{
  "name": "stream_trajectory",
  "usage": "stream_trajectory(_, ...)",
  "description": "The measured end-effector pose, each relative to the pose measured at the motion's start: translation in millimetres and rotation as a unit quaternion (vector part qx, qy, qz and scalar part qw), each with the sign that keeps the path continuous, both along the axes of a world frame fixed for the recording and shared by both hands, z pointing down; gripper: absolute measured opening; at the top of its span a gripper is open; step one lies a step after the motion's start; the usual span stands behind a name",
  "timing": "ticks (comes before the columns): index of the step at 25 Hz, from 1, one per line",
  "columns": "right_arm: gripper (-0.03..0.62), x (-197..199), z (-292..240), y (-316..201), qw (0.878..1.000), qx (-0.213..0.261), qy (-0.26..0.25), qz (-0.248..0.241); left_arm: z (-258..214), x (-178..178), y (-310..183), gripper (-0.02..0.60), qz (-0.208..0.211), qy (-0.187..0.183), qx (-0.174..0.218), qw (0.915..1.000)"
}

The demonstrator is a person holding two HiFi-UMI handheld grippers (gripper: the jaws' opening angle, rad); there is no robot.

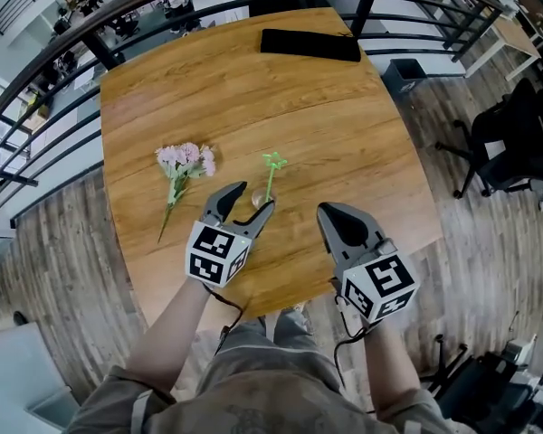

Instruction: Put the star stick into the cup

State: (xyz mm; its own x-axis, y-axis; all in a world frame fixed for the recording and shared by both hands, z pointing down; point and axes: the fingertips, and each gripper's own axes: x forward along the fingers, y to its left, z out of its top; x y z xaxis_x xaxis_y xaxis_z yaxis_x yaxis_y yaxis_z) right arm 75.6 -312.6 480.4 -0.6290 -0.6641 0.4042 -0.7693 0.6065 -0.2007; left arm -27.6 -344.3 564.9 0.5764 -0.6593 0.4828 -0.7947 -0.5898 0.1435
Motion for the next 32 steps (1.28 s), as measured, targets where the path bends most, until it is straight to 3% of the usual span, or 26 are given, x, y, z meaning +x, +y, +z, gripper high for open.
stream_trajectory(9, 0.031, 15, -94, 8, 0.995, 0.093, -0.044, 0.009, -79, -20, 14, 0.193, -0.01, -0.021, 0.045, 0.9987)
stream_trajectory(19, 0.031, 31, -192, 63, 0.98, 0.195, -0.051, -0.004, -198, -32, 51, 0.06, -0.022, 0.012, 0.149, 0.9885)
stream_trajectory(27, 0.029, 50, -222, 114, 0.973, 0.223, -0.055, 0.006, -239, -23, 103, 0.027, 0.009, -0.005, 0.211, 0.9774)
stream_trajectory(32, 0.029, 43, -210, 130, 0.977, 0.21, -0.036, -0.013, -234, -25, 128, 0.021, 0.007, 0.004, 0.204, 0.9789)
